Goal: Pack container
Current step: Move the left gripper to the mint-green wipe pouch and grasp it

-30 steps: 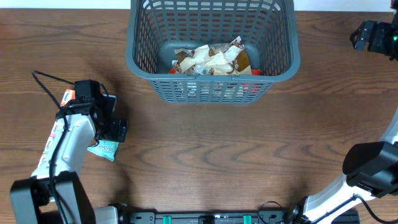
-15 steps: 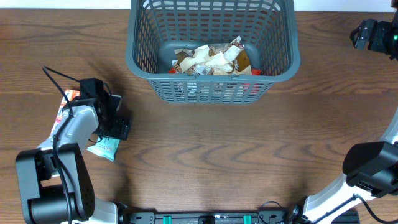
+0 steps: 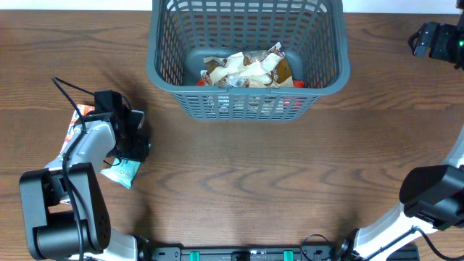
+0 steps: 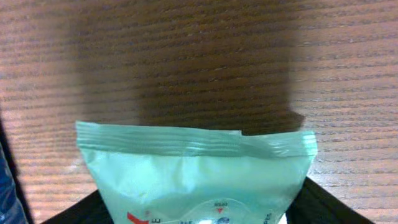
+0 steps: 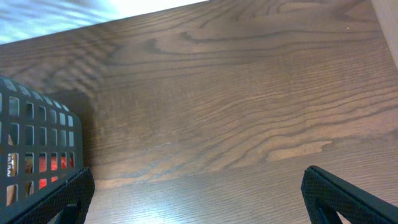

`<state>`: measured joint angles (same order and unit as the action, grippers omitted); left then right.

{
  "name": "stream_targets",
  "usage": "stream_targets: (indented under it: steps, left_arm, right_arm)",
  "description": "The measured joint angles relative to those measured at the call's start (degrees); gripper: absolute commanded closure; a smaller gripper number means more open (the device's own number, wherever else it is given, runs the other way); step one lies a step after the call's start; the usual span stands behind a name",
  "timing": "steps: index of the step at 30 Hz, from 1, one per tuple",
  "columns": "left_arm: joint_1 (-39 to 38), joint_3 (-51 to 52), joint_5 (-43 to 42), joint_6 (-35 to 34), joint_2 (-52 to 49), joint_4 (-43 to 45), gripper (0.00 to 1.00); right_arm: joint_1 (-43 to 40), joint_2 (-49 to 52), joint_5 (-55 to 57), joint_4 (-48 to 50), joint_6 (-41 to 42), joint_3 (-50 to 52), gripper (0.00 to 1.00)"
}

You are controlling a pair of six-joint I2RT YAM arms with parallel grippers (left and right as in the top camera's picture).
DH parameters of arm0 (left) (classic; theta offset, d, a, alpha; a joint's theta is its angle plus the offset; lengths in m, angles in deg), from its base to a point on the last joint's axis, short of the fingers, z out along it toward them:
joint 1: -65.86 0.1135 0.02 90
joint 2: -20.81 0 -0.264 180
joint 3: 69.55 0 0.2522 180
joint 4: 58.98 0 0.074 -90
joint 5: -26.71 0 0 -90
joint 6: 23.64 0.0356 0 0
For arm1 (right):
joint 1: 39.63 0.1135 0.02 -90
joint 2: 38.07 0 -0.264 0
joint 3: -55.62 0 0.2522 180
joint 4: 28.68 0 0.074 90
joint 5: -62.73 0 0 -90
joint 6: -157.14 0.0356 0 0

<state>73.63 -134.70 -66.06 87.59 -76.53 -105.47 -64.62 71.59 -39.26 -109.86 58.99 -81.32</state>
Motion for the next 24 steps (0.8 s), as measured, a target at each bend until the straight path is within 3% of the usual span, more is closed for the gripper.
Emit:
stream_targets:
  steps: [8, 10, 17, 21, 24]
  left_arm:
    - [0.00, 0.00, 0.15, -0.02, -0.02, -0.22, 0.64]
    - [0.00, 0.00, 0.35, -0.26, -0.02, -0.24, 0.79]
    - [-0.02, -0.07, 0.87, 0.04, -0.02, -0.26, 0.81]
    - [-0.02, -0.07, 1.01, -0.55, -0.02, -0.26, 0.94]
    - [-0.07, -0.15, 1.22, -2.58, -0.02, -0.35, 0.94]
  right_arm:
    - [0.00, 0.00, -0.02, 0.00, 0.00, 0.00, 0.01]
    - [0.00, 0.00, -0.02, 0.00, 0.00, 0.00, 0.01]
    - [0.00, 0.00, -0.02, 0.39, 0.00, 0.00, 0.01]
    - [0.00, 0.00, -0.02, 0.42, 0.00, 0.00, 0.01]
    - [0.00, 0.00, -0.02, 0.42, 0.00, 0.00, 0.01]
